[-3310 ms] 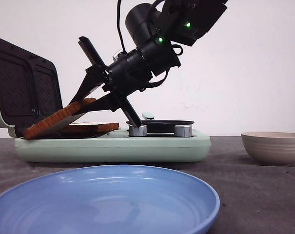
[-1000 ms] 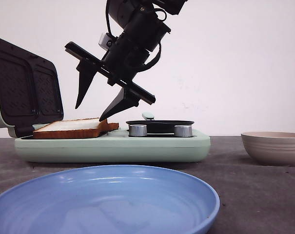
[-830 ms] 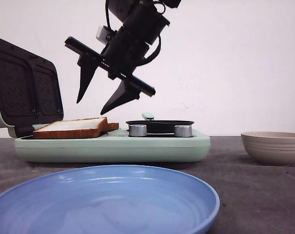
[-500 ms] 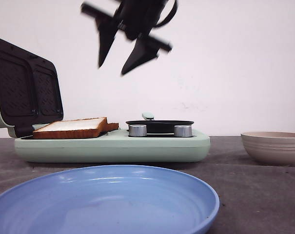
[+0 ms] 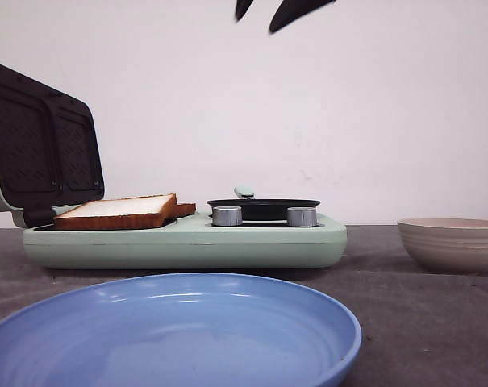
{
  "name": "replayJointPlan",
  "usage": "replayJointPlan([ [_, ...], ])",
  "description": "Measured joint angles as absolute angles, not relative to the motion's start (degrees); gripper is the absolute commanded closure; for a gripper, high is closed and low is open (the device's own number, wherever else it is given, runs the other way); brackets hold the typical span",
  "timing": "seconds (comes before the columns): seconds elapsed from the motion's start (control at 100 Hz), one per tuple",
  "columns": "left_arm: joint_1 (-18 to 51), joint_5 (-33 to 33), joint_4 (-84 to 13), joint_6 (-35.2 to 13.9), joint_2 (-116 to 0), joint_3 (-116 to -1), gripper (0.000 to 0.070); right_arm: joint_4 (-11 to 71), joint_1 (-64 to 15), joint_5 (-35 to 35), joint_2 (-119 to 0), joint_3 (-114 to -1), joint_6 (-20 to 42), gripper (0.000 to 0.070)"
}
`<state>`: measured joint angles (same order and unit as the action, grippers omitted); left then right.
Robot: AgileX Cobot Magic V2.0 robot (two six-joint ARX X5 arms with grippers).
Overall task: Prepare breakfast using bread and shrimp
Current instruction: 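Raise the right gripper away from the breakfast machine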
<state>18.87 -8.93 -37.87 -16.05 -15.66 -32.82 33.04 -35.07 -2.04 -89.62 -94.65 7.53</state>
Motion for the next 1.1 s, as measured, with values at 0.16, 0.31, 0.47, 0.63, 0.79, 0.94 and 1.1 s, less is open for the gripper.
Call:
replayJointPlan([
  [0.16,18.9,-8.9,-37.0,-16.0,-15.7,-32.8,0.0304,31.4,-34.5,-3.4,-83.7,-87.7,5.8,0.0461],
  [0.31,18.9,-8.9,-36.6,-16.1,-15.7,-32.8,0.0297,25.2,-34.4,-4.3,-75.8,-75.7,5.4,0.0464],
  [0.47,18.9,-8.9,-36.1,-16.1,-15.7,-32.8,0.0294,19.4,-34.3,-4.4,-64.9,-61.9,5.4,0.0464],
  [0.63,18.9,-8.1,-34.6,-16.1,-15.7,-32.8,0.0294,17.5,-34.3,-4.3,-55.0,-51.2,5.9,0.0464],
  [0.79,18.9,-6.0,-33.6,-16.7,-15.7,-32.8,0.0294,17.5,-34.3,-3.0,-45.8,-43.7,7.5,0.0464],
  [0.94,18.9,-4.3,-33.6,-17.3,-15.7,-32.8,0.0294,18.7,-34.3,-2.8,-38.4,-39.3,9.9,0.0464],
  [1.1,18.9,-2.0,-31.2,-18.1,-15.7,-32.8,0.0294,23.6,-34.3,-2.3,-32.9,-35.6,11.9,0.0463],
])
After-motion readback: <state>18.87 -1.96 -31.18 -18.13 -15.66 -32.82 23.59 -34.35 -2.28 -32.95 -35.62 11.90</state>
